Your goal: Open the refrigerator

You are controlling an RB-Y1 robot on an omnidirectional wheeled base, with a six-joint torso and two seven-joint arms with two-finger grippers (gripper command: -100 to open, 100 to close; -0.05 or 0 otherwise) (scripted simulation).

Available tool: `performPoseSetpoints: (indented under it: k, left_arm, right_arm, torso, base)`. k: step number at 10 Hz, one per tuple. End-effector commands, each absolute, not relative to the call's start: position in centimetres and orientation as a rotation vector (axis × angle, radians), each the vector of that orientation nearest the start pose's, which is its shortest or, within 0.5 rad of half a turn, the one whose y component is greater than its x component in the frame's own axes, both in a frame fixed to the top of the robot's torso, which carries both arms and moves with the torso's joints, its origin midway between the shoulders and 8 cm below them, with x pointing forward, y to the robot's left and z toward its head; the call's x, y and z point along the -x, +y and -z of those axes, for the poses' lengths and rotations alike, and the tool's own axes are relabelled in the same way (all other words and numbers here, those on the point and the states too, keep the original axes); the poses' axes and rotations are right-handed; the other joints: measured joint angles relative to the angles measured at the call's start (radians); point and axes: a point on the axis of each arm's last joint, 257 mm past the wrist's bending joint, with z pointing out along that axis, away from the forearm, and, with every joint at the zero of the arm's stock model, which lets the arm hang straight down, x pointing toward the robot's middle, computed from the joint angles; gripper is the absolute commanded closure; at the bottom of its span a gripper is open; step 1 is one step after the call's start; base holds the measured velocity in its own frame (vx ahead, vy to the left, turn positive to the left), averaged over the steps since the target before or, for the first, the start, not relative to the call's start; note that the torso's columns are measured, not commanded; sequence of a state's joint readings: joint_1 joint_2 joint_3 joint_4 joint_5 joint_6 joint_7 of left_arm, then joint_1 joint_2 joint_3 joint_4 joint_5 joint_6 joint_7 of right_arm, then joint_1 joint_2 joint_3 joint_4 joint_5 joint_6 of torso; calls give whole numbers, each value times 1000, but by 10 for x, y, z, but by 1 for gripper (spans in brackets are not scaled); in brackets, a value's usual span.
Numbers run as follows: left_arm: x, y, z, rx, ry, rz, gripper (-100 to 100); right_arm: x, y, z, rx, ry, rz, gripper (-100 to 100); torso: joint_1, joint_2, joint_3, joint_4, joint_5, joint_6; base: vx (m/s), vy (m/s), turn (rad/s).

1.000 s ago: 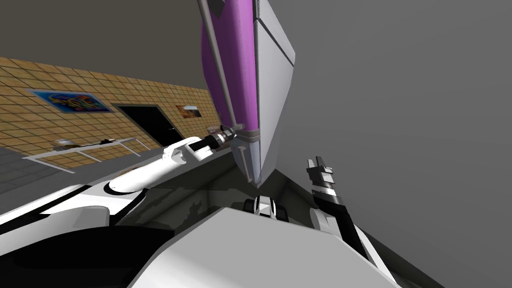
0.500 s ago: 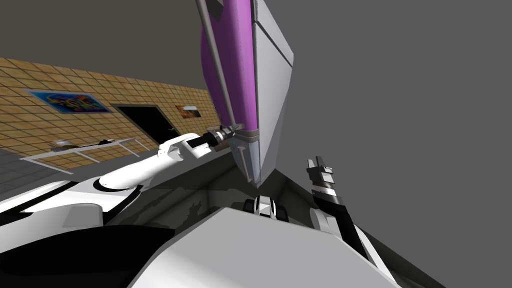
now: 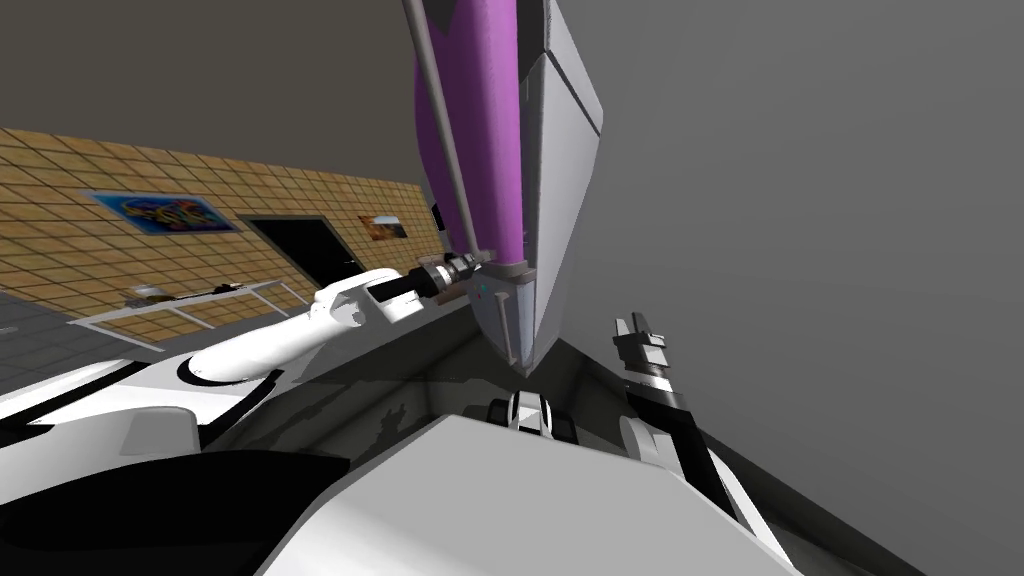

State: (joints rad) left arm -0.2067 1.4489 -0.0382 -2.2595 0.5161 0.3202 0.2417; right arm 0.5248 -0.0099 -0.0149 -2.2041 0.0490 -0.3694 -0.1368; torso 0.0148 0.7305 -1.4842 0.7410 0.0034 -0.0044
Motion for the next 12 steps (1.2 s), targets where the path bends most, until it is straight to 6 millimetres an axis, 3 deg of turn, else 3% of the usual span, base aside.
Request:
performPoseSetpoints:
  k: [1, 2, 5, 12]
  left_arm:
    - [-472, 199, -121, 181, 1604, 1034, 100]
    - [-472, 199, -121, 181, 1604, 1034, 100]
    - [-449, 168, -121, 113, 1626, 1100, 100]
    - [-449, 168, -121, 113, 1626, 1100, 100]
  right_arm:
    - [-373, -291, 46, -870, 755, -1308, 0]
    - [-373, -291, 46, -870, 755, -1308, 0]
    - [-373, -291, 46, -870, 755, -1308, 0]
    - [-373, -291, 46, -871, 755, -1309, 0]
  torso:
    - [-4, -3, -3, 0, -1, 0]
    - [-5, -5, -4, 0, -2, -1]
    - [-6, -9, -8, -1, -3, 1]
    - [-6, -13, -12, -1, -4, 3]
  base:
    - [-47, 259, 176]
    - [-6, 225, 45]
    - [-13, 225, 67]
    - [-3, 46, 16]
